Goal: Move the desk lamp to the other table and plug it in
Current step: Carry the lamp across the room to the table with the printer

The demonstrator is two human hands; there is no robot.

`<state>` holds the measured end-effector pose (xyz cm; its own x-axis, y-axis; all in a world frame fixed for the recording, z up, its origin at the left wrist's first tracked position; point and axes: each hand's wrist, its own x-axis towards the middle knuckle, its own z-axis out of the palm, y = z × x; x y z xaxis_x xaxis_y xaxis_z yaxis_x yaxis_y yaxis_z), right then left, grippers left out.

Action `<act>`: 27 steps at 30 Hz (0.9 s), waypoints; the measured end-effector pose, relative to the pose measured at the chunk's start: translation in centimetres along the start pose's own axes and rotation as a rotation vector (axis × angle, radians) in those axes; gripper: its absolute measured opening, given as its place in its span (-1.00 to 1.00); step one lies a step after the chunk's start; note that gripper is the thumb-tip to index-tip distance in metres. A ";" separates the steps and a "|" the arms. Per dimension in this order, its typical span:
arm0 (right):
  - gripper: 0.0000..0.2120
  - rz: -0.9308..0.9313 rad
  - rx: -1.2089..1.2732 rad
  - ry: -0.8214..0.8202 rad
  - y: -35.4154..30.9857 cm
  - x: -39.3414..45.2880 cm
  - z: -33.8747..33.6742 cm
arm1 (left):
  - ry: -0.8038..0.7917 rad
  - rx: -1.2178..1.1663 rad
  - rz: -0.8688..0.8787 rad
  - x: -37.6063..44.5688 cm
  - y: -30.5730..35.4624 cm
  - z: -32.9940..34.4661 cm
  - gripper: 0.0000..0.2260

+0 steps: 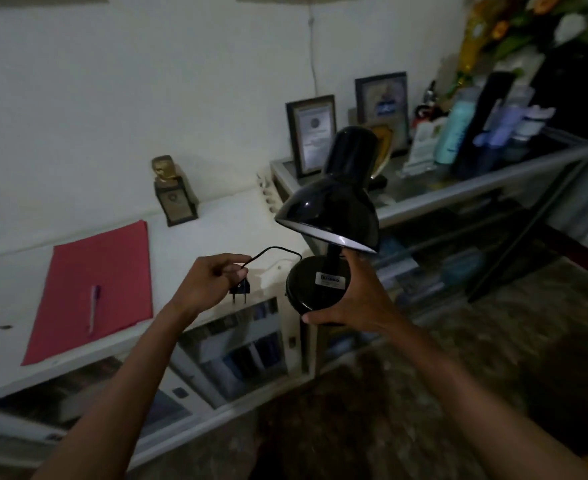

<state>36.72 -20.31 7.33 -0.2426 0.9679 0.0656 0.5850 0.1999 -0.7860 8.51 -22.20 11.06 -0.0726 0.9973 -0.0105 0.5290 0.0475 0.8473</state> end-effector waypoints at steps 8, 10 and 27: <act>0.23 0.117 -0.079 0.156 6.9 -8.2 -7.6 | -0.238 0.031 0.123 -0.9 5.7 10.5 -0.79; 0.11 0.144 -0.119 0.212 8.6 -8.5 -9.7 | -0.270 0.056 0.141 0.5 7.4 12.7 -0.77; 0.24 0.398 -0.134 0.704 19.2 -1.5 -29.9 | -0.494 -0.097 0.389 20.4 23.9 32.3 -0.76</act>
<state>71.44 -13.37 10.49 0.5193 0.8304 0.2022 0.6230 -0.2058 -0.7547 47.03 1.08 13.94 0.5203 0.8499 0.0836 0.3575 -0.3057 0.8825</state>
